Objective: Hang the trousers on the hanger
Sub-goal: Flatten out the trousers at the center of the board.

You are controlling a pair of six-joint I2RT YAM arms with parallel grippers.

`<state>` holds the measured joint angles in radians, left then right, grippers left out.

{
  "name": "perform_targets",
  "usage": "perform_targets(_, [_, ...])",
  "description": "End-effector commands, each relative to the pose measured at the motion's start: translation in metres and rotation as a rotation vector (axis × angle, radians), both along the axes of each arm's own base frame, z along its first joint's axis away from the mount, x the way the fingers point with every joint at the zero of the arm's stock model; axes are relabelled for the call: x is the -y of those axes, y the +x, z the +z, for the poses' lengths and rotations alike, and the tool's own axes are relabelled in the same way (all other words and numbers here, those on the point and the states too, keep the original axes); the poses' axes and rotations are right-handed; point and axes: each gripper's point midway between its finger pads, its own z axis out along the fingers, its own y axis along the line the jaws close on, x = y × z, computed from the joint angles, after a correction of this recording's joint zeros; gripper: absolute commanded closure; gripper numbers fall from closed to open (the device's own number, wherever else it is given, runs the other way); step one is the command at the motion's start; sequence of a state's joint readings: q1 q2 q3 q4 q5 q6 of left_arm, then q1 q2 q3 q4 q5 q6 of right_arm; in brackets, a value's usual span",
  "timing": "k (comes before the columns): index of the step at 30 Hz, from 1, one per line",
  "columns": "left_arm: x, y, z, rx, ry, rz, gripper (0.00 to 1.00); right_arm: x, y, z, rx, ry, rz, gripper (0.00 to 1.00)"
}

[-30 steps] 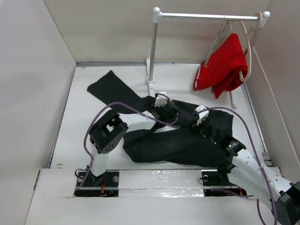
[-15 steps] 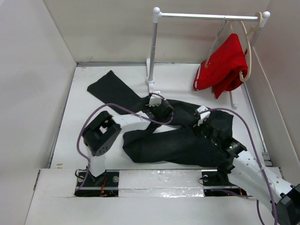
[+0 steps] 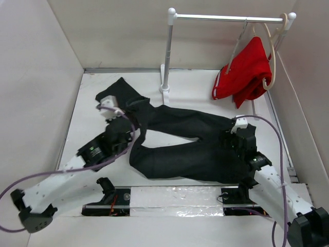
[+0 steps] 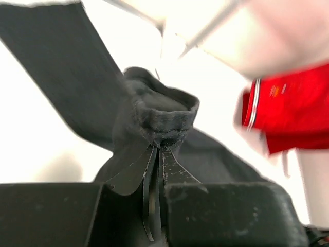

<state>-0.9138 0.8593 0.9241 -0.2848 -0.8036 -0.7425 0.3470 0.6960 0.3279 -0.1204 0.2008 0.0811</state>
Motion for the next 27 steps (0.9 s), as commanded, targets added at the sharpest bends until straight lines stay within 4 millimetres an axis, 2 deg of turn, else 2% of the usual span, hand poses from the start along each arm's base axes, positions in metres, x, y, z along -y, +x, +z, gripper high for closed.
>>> perform_targets(1, [-0.06, -0.015, 0.01, 0.029, 0.043, 0.156, 1.0, 0.028, 0.009, 0.009, 0.041, 0.068, -0.186, 0.2])
perform_targets(2, [-0.074, -0.025, 0.021, 0.048, 0.032, 0.168, 1.0, 0.043, 0.011, 0.007, 0.043, 0.069, -0.255, 0.2])
perform_targets(5, [-0.093, -0.041, 0.034, 0.077, -0.017, 0.169, 1.0, 0.073, 0.013, -0.001, 0.043, 0.067, -0.386, 0.2])
perform_targets(6, [-0.095, -0.044, 0.035, 0.084, -0.026, 0.16, 1.0, 0.095, 0.013, -0.001, 0.046, 0.058, -0.456, 0.2])
perform_targets(8, [-0.103, -0.052, 0.038, 0.097, -0.051, 0.15, 1.0, 0.11, 0.019, 0.003, 0.062, 0.06, -0.48, 0.2])
perform_targets(9, [-0.106, -0.055, 0.038, 0.099, -0.048, 0.146, 1.0, 0.133, 0.019, -0.002, 0.043, 0.06, -0.544, 0.2])
perform_targets(11, [-0.113, -0.062, 0.046, 0.129, -0.073, 0.133, 1.0, 0.141, 0.027, 0.0, 0.041, 0.094, -0.538, 0.2])
perform_targets(13, [-0.118, -0.066, 0.053, 0.152, -0.052, 0.117, 1.0, 0.158, 0.032, -0.01, 0.014, 0.116, -0.579, 0.2])
perform_targets(15, [-0.126, -0.071, 0.059, 0.165, -0.053, 0.117, 1.0, 0.159, 0.05, -0.008, 0.029, 0.155, -0.522, 0.16])
perform_targets(16, [-0.129, -0.073, 0.059, 0.169, -0.038, 0.117, 1.0, 0.163, 0.052, -0.029, -0.041, 0.182, -0.507, 0.14])
perform_targets(17, [-0.131, -0.074, 0.056, 0.177, -0.042, 0.117, 1.0, 0.152, 0.058, -0.036, -0.071, 0.232, -0.426, 0.14])
perform_targets(18, [-0.132, -0.075, 0.054, 0.184, -0.047, 0.117, 1.0, 0.154, 0.068, -0.035, -0.072, 0.247, -0.388, 0.13])
perform_targets(19, [-0.132, -0.075, 0.051, 0.19, -0.044, 0.111, 1.0, 0.153, 0.07, -0.044, -0.085, 0.272, -0.364, 0.13])
perform_targets(20, [-0.133, -0.076, 0.045, 0.206, -0.057, 0.111, 1.0, 0.149, 0.067, -0.061, -0.121, 0.336, -0.331, 0.13])
perform_targets(23, [-0.141, -0.081, 0.047, 0.241, -0.082, 0.122, 1.0, 0.143, 0.063, -0.078, -0.122, 0.399, -0.318, 0.17])
perform_targets(25, [-0.147, -0.082, 0.046, 0.246, -0.071, 0.143, 1.0, 0.143, 0.064, -0.076, -0.09, 0.422, -0.321, 0.21])
perform_targets(26, [-0.147, -0.081, 0.045, 0.247, -0.059, 0.145, 1.0, 0.145, 0.065, -0.074, -0.082, 0.419, -0.328, 0.25])
perform_targets(27, [-0.146, -0.08, 0.045, 0.247, -0.055, 0.143, 1.0, 0.148, 0.067, -0.068, -0.062, 0.409, -0.331, 0.36])
